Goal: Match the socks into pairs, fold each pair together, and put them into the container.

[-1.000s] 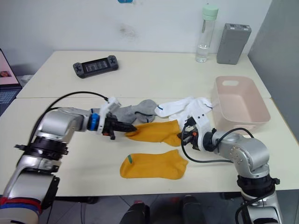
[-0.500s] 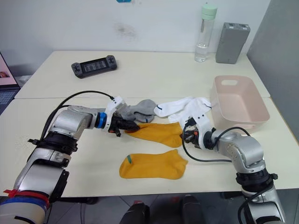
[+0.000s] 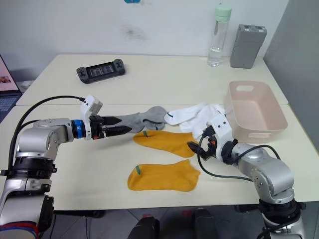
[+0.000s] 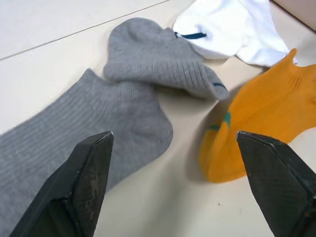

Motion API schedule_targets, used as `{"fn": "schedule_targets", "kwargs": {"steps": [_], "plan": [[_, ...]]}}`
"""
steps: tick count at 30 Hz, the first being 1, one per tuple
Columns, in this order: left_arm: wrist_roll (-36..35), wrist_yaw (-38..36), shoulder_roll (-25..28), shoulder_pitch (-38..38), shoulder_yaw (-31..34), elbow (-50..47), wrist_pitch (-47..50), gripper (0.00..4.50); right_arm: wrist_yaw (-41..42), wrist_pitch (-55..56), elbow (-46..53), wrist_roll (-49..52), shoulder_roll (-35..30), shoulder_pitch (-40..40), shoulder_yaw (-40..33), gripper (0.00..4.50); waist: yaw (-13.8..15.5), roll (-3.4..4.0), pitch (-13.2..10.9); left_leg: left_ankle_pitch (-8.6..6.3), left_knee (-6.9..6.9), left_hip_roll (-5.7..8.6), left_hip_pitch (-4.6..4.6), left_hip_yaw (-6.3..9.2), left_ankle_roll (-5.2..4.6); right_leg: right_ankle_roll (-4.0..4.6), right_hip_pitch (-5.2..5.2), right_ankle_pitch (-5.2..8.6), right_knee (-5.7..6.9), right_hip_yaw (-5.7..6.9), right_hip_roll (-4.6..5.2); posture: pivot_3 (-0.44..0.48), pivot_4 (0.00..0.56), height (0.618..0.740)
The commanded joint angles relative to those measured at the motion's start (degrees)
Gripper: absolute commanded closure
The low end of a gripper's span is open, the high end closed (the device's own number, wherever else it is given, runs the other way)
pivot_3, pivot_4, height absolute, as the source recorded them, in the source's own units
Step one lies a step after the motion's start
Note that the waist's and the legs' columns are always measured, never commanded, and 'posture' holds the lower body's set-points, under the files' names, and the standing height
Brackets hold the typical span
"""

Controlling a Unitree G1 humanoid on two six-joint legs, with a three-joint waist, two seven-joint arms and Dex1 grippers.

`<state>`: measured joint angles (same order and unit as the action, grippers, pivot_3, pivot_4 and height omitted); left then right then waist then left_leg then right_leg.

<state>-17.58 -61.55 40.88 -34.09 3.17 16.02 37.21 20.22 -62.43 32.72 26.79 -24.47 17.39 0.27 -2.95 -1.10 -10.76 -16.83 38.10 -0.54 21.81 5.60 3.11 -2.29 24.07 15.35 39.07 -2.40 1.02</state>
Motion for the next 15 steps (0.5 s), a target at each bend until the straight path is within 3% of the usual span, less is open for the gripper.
{"fn": "schedule_targets", "kwargs": {"steps": [1,10,13,15], "plan": [[1.35,2.00,-2.29,2.11,-1.22,-3.27,-6.96,0.38,-3.02,3.26,-0.10,-2.61,2.00,-1.81,1.28,0.00,0.36,0.00,0.00,0.00,0.00,0.01,0.00,0.00,0.00,0.00,-0.01,0.00,0.00,0.01,0.01,0.000,0.150,0.740],[4.69,6.36,-8.49,-1.08,-3.84,4.45,-14.93,0.38,-8.36,4.15,-5.06,-5.54,8.13,-3.46,1.37,0.00,1.06,-0.01,0.02,0.00,0.02,0.02,-0.02,-0.02,0.00,0.03,-0.01,-0.04,0.01,0.01,-0.02,0.000,0.150,0.740],[6.29,4.32,-8.75,-0.92,-6.10,6.38,-16.85,0.88,-9.21,3.93,-7.80,-5.55,10.58,-3.10,0.76,0.00,0.86,0.00,0.03,0.00,0.02,0.03,-0.03,-0.04,0.00,0.03,-0.02,-0.04,0.01,0.00,-0.02,0.000,0.150,0.740],[6.32,3.33,-8.75,-0.93,-6.75,7.22,-17.05,1.48,-8.95,4.38,-8.47,-5.63,11.05,-2.73,1.33,0.18,0.57,-0.01,0.04,0.00,0.01,0.02,-0.04,-0.07,0.00,0.03,0.00,-0.04,0.01,-0.03,-0.02,0.000,0.150,0.740]]}}
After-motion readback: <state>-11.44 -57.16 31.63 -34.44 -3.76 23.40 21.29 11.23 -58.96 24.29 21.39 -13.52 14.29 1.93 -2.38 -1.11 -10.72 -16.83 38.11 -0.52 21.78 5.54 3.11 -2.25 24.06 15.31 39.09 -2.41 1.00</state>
